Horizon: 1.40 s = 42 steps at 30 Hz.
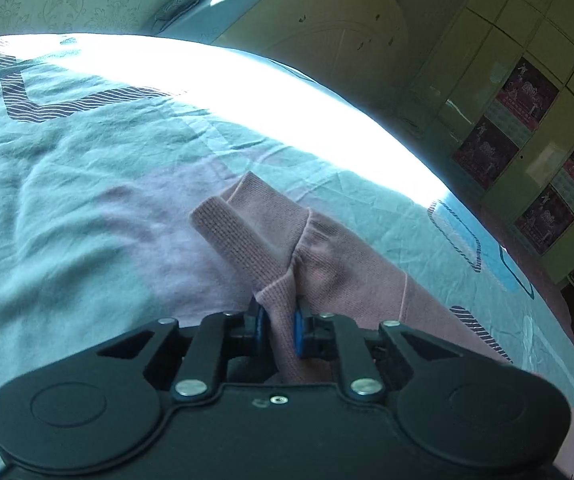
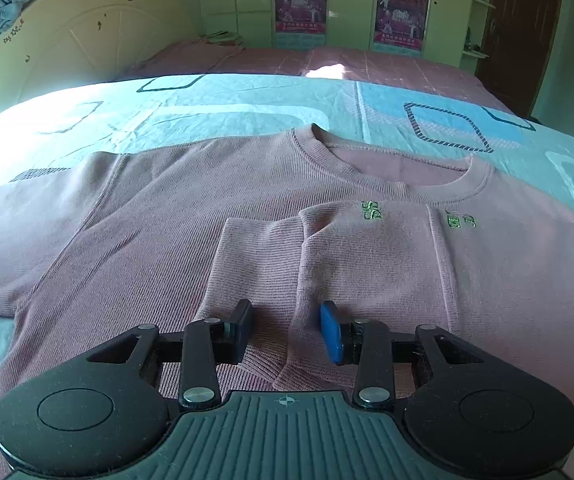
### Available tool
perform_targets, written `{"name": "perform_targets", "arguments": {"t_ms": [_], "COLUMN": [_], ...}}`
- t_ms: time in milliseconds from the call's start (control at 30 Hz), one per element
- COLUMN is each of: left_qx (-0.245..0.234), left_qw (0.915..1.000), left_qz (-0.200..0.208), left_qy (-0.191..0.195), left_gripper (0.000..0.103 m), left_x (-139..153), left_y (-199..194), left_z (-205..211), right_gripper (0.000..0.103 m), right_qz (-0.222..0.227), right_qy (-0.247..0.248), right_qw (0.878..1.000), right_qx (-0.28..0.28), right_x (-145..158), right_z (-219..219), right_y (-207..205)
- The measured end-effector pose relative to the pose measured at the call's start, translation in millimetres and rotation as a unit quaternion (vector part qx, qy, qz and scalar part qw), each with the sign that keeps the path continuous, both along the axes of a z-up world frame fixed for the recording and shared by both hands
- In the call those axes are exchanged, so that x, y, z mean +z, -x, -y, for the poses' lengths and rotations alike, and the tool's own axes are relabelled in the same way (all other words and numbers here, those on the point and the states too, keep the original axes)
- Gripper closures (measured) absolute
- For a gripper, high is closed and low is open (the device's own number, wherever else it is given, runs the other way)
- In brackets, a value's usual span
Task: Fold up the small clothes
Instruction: 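Carry the held sleeve across the body with the left gripper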
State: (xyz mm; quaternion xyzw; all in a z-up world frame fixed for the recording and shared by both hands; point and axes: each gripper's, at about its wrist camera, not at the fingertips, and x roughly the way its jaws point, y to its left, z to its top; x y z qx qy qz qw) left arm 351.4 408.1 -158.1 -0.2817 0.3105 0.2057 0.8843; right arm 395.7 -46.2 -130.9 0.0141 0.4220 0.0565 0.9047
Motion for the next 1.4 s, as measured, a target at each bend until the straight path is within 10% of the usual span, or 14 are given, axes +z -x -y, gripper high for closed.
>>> {"name": "perform_targets", "arguments": {"t_ms": [367, 600, 900, 1033, 1233, 1400], "left_qx": [-0.128, -0.31, -0.462, -0.499, -0.469, -0.448], "left_qw": [0.9869, 0.9406, 0.881, 0.8594, 0.8701, 0.8771], "left_qz": [0.083, 0.127, 0.078, 0.009, 0.011, 0.01], "left_qy": [-0.054, -0.056, -0.062, -0.11, -0.15, -0.174], "left_gripper": [0.097, 0.097, 0.096, 0.078, 0.037, 0.037], "left_x": [69, 108, 48, 8, 12, 24], "left_y": [2, -4, -17, -16, 16, 25], "left_z": [100, 260, 442, 473, 459, 442], "right_gripper": [0.065, 0.065, 0.064, 0.022, 0.022, 0.022], "right_qz": [0.008, 0.034, 0.044, 0.057, 0.049, 0.053], "right_qy": [-0.019, -0.111, -0.138, -0.151, -0.175, -0.174], "right_qw": [1.0, 0.993, 0.988, 0.986, 0.983, 0.983], "right_qx": [0.006, -0.011, -0.052, -0.049, -0.019, 0.03], "right_x": [-5, 27, 43, 47, 44, 45], "right_z": [8, 60, 151, 168, 160, 127], "right_y": [2, 12, 43, 53, 52, 50]}}
